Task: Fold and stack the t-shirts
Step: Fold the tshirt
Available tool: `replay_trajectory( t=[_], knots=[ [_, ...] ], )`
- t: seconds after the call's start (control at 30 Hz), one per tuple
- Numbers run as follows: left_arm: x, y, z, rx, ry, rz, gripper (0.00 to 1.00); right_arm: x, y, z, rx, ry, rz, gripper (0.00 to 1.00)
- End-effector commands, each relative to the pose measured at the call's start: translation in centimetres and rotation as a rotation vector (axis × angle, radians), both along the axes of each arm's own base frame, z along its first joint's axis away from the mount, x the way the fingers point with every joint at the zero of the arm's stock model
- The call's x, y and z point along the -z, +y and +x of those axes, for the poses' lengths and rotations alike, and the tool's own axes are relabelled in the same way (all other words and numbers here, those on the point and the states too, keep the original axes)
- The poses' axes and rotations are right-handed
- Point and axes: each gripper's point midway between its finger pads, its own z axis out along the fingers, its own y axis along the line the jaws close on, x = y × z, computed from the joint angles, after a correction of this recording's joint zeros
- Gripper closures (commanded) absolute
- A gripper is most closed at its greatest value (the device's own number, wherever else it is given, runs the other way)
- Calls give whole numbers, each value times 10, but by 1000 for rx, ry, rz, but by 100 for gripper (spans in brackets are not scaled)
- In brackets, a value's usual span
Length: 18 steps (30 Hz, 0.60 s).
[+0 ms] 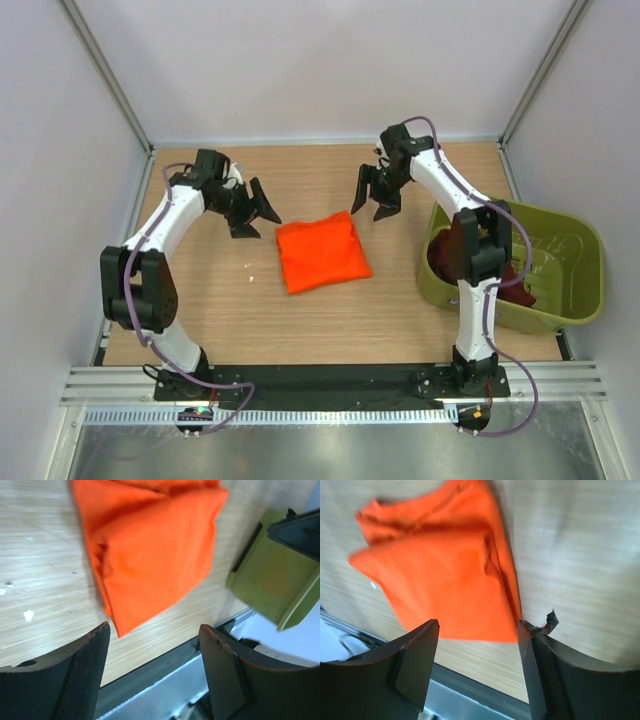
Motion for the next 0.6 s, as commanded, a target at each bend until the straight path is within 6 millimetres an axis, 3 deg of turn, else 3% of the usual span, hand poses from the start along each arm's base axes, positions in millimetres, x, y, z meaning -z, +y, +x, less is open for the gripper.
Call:
replay_trajectory(
  t=[0.0, 0.1, 0.3, 0.33, 0.37, 0.57],
  knots=[
    [-17, -24, -20, 165, -147, 24, 27, -13, -3, -37, -155, -69, -121, 30],
    [-1, -26, -18, 190, -195, 94, 30, -3, -2, -40, -173, -112, -169, 32],
    [29, -21, 6, 162, -201, 157, 44, 14, 3, -8, -146, -219, -181, 36],
    [40, -20, 8, 165, -178, 174, 43, 12, 6, -2, -148, -233, -178, 36],
    [39, -19, 16, 165, -191, 188, 43, 23, 5, 1, -149, -215, -195, 38],
    [49, -24, 33, 175, -186, 190, 38, 27, 16, 25, -141, -278, -166, 44]
  ],
)
